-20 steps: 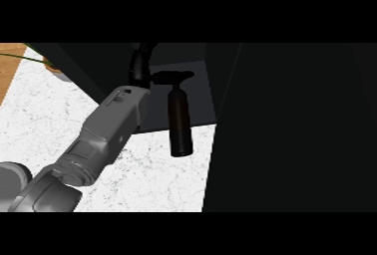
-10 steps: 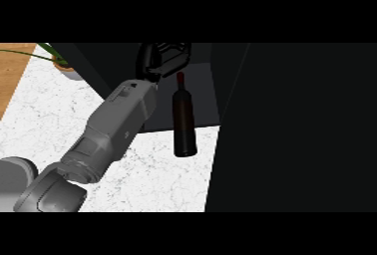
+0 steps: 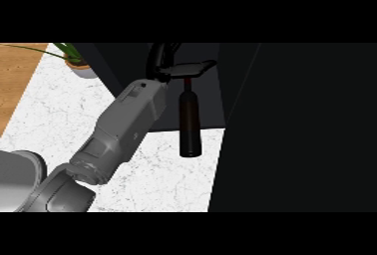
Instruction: Pick up the wine, place it into the cabinet and close the cabinet
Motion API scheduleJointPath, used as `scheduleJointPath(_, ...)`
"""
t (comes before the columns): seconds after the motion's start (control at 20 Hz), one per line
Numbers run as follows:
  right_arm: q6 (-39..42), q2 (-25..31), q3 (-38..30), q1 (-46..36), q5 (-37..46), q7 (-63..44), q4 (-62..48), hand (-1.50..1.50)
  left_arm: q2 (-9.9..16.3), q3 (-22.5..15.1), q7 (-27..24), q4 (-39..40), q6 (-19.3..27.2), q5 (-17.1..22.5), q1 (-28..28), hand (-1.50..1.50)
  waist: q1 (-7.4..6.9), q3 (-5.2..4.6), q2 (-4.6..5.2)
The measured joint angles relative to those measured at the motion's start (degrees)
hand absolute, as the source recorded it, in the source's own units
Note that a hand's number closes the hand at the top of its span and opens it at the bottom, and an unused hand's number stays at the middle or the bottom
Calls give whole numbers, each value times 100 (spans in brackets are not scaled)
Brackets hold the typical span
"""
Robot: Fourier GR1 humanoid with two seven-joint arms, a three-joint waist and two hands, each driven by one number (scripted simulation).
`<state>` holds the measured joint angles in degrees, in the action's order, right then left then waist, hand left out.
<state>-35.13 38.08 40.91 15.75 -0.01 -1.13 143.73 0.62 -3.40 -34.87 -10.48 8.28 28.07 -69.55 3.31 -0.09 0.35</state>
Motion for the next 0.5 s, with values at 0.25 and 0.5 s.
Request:
scheduleJointPath(0.25, -76, 84, -61, 123, 8, 39, 17, -150, -43, -14, 107, -225, -79, 38, 80, -150, -100, 3, -37)
scheduleJointPath(0.5, -133, 131, -73, 148, 17, 41, 19, -150, -56, -294, 128, -690, -334, 255, 555, -150, -131, 3, -78)
